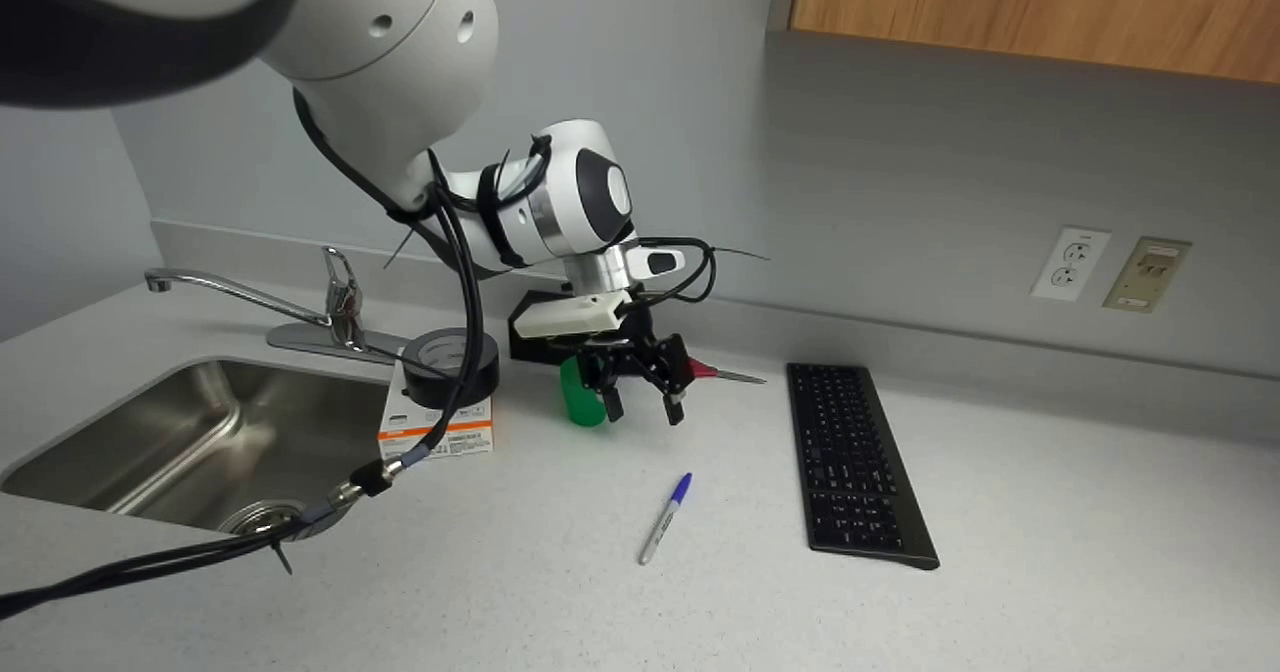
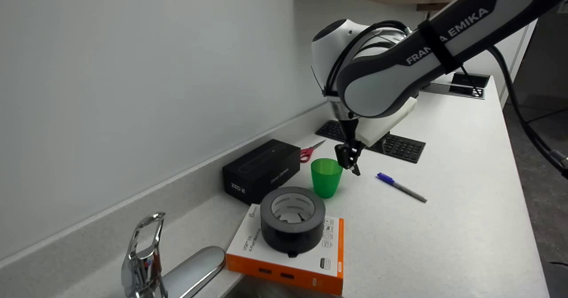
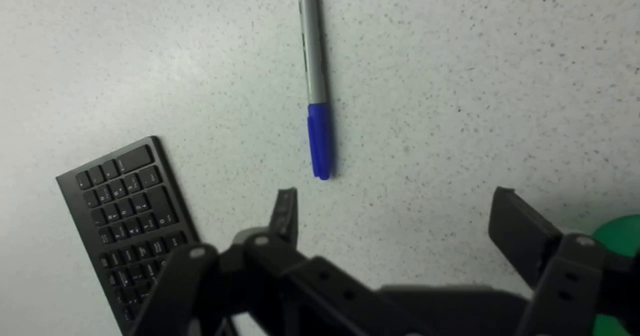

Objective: Remove the pen from the cup

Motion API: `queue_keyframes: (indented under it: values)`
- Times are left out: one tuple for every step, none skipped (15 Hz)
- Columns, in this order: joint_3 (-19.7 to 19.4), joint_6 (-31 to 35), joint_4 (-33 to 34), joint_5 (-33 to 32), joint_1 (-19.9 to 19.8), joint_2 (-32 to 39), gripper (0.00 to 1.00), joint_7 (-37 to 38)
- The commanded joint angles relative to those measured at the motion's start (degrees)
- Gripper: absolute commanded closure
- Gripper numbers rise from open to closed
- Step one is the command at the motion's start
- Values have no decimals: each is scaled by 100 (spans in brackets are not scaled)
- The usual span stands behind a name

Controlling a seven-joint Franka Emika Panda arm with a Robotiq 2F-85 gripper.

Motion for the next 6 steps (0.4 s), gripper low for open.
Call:
queue_keyframes:
  values:
    - [-13, -212, 233, -50, 54, 57, 0, -43]
    - [-6, -12, 44, 7, 14, 4, 0, -8]
    - [-6, -12, 61, 6, 18, 4, 0, -8]
    - [-5, -12, 73, 6, 20, 4, 0, -8]
    - [-5, -12, 79, 6, 20, 4, 0, -8]
    - [-5, -12, 80, 6, 20, 4, 0, -8]
